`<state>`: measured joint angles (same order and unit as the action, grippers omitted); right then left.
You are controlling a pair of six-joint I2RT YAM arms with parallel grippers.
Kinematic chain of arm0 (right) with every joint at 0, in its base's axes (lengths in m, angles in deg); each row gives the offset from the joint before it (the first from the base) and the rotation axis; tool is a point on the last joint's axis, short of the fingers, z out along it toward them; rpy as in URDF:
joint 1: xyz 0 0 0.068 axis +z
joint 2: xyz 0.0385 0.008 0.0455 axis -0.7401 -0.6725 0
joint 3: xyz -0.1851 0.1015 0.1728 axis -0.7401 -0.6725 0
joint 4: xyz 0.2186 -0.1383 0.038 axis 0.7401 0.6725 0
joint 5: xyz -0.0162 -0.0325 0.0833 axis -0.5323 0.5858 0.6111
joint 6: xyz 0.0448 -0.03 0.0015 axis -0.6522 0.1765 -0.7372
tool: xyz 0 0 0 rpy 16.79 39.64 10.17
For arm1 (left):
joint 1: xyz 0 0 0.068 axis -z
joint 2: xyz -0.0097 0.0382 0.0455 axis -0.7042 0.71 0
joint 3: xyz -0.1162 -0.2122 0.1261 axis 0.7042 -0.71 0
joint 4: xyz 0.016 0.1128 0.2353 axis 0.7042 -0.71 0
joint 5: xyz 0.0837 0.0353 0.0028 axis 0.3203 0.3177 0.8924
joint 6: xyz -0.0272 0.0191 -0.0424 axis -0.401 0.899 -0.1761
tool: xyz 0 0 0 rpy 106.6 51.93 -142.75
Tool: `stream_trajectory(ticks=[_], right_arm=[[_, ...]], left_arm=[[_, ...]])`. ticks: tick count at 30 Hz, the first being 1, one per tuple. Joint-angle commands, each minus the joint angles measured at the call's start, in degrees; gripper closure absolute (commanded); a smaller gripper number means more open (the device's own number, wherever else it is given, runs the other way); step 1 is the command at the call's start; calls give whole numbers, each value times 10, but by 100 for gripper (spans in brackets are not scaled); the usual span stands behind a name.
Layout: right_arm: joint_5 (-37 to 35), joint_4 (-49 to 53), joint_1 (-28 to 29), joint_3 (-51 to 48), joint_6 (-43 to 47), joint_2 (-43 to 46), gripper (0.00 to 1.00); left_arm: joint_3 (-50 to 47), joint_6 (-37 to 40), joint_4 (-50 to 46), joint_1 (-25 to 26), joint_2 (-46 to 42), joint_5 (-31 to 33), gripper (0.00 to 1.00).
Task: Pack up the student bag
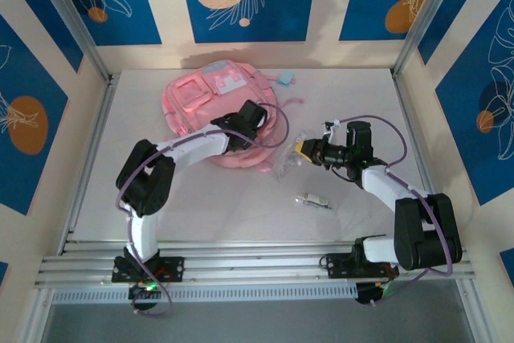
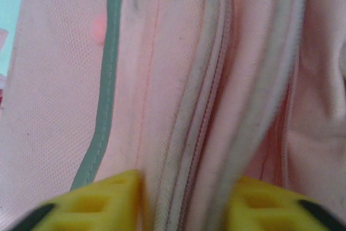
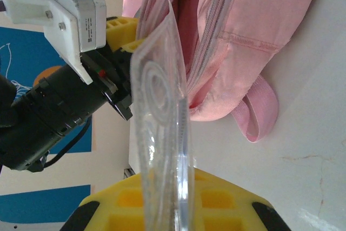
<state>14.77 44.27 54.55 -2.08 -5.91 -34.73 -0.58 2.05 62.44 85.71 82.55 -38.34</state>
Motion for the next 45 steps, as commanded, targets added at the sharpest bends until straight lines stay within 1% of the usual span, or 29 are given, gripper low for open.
stream_trajectory(ticks=[1,2,6,11,15,17,20,25,27,29,31,33,35,38,39,40,42,44,45], right_arm=[[-5,-27,10,2,-21,-12,100],[-11,-34,15,5,-28,-15,100],[-47,-45,41,34,-51,-35,100],[-103,-103,68,71,-106,-75,100],[-144,-133,95,107,-133,-114,100],[-160,-152,110,125,-144,-140,100],[-174,-188,128,148,-163,-182,100],[-171,-274,150,176,-214,-263,100],[-159,-320,163,186,-236,-296,100],[-164,-348,180,195,-254,-322,100],[-174,-347,198,208,-260,-339,100],[-196,-322,218,225,-256,-347,99],[-234,-256,238,249,-251,-351,94],[-280,-171,253,279,-238,-350,90],[-288,-155,253,287,-237,-351,89],[-292,-142,251,293,-237,-351,85],[-285,-125,245,300,-235,-347,70],[-292,-111,241,289,-230,-328,51],[-294,-110,240,281,-225,-317,45]], left_arm=[[11,-1,2,-8,-22,1,98],[14,-9,-7,-9,-30,-11,100],[37,-39,-53,-15,-52,-61,100],[79,-83,-120,-31,-71,-138,100],[87,-99,-136,-32,-91,-207,100],[83,-118,-142,-30,-99,-248,100],[68,-150,-142,-29,-112,-291,100],[27,-195,-124,-24,-147,-330,100],[14,-211,-120,-25,-161,-342,100],[5,-222,-117,-24,-173,-357,100],[-1,-233,-116,-23,-183,-364,100],[-9,-242,-112,-23,-193,-372,100],[-11,-247,-112,-24,-197,-374,100],[-10,-247,-115,-24,-199,-367,100],[-9,-247,-115,-24,-199,-365,100],[-8,-247,-115,-23,-200,-362,100],[-8,-244,-115,-23,-200,-350,100],[-7,-239,-117,-24,-201,-332,100],[-6,-237,-118,-24,-200,-326,100]])
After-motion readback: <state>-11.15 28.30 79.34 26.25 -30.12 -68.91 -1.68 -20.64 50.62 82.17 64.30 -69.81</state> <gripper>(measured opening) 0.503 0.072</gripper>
